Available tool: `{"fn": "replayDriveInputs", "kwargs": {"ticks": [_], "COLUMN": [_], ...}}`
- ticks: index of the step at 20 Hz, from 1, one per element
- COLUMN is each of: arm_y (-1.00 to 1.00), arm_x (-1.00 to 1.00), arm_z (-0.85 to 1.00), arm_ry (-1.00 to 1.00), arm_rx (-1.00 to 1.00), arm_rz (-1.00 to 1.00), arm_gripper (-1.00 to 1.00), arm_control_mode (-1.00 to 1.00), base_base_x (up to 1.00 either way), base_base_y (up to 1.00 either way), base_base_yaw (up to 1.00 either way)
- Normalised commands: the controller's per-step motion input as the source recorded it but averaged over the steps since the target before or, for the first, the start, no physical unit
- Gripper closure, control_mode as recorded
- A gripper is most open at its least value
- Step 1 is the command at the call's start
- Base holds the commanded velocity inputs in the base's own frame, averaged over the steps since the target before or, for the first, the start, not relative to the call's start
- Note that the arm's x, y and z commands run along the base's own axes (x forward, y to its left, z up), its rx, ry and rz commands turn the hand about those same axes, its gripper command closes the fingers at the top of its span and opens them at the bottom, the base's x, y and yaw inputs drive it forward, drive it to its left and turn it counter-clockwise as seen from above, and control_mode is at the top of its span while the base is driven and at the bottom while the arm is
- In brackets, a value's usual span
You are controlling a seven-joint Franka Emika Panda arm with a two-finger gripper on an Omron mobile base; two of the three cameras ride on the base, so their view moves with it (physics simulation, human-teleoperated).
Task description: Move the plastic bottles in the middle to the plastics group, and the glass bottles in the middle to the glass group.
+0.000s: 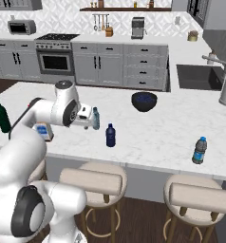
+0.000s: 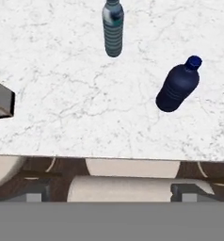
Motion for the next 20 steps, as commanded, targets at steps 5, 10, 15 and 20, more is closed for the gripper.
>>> {"fn": "replayDriveInputs", "kwargs": {"ticks": [5,10,15,20], "arm_y": [-0.82,-0.55,-0.15,-0.01], "arm_x": [-0.21,-0.07,0.22,0.27], "arm_z": [0.00,0.00,-0.03,-0.02], "arm_ry": [-0.11,-0.09,-0.04,-0.04], "arm_rx": [0.00,0.00,0.00,0.00], "arm_rz": [-0.18,-0.15,-0.01,0.00], "arm_gripper": [-1.00,-1.00,-1.00,-1.00], "arm_control_mode": [-1.00,-1.00,-1.00,-1.00], "base_base_x": [0.00,0.00,0.00,0.00], "base_base_y": [0.00,0.00,0.00,0.00], "base_base_yaw": [0.00,0.00,0.00,0.00]}}
